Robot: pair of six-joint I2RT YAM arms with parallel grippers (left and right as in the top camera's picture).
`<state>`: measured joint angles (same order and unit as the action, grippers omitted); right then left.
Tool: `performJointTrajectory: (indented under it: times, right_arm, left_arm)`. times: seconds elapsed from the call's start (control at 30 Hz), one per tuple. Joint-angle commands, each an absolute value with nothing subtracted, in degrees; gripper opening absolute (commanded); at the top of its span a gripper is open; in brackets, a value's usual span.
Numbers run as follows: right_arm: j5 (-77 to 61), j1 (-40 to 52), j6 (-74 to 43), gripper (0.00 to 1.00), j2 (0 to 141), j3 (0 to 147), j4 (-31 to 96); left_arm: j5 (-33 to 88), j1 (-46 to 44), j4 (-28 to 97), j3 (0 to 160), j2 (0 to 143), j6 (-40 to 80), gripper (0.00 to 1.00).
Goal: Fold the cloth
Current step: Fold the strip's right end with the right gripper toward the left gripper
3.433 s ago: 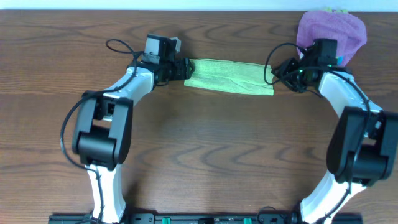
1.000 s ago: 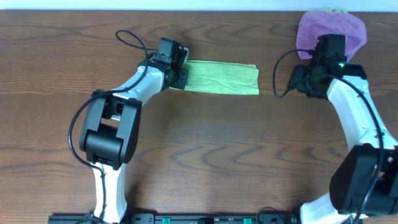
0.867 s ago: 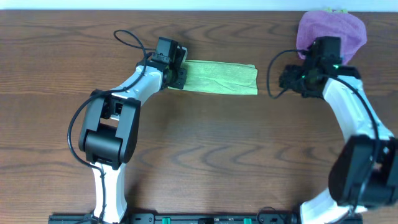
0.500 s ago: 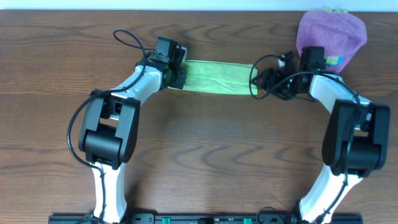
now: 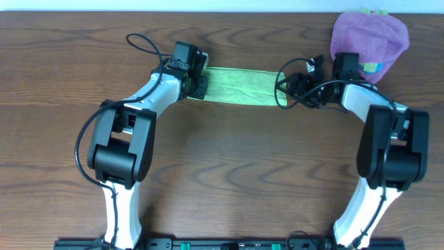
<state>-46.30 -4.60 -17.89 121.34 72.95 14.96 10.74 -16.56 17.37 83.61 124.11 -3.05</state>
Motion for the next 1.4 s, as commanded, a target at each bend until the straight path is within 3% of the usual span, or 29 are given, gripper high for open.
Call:
performJointTrajectory:
  times: [0.0,0.23,0.43,0.53,0.67,0.77,1.0,1.37]
  right_arm:
    - [-43.7,-2.9,-19.7,0.81,125.6,72.5,14.5]
    - [-40.9,-1.3,-20.9,0.78,127.6,72.5,12.5]
    - [-40.0,-1.0,-21.2,0.66,127.6,72.5,11.2]
    - [-38.5,-0.8,-21.9,0.54,127.6,72.5,10.9]
    - [-37.0,-0.3,-22.8,0.28,127.6,72.5,9.5]
    - [-36.0,0.2,-24.9,0.02,127.6,72.5,6.9]
    - [-40.9,0.4,-28.7,0.02,127.6,74.5,1.7]
    - [-44.8,0.8,-26.1,0.02,121.8,83.9,14.1]
  left_arm:
    - [9.0,-15.7,18.6,82.1,126.1,-3.7,0.06]
    - [9.1,-15.7,18.6,82.1,126.1,-3.7,0.06]
    - [9.0,-15.7,18.6,82.1,126.1,-3.6,0.05]
    - [9.1,-15.7,18.6,82.1,126.1,-3.6,0.05]
    - [9.1,-15.7,18.6,82.1,126.1,-3.5,0.06]
    - [10.2,-15.7,18.6,82.1,126.1,-2.6,0.06]
    - [11.6,-15.7,18.6,82.1,126.1,-2.6,0.05]
    - [11.6,-15.7,18.5,82.1,126.1,-2.5,0.06]
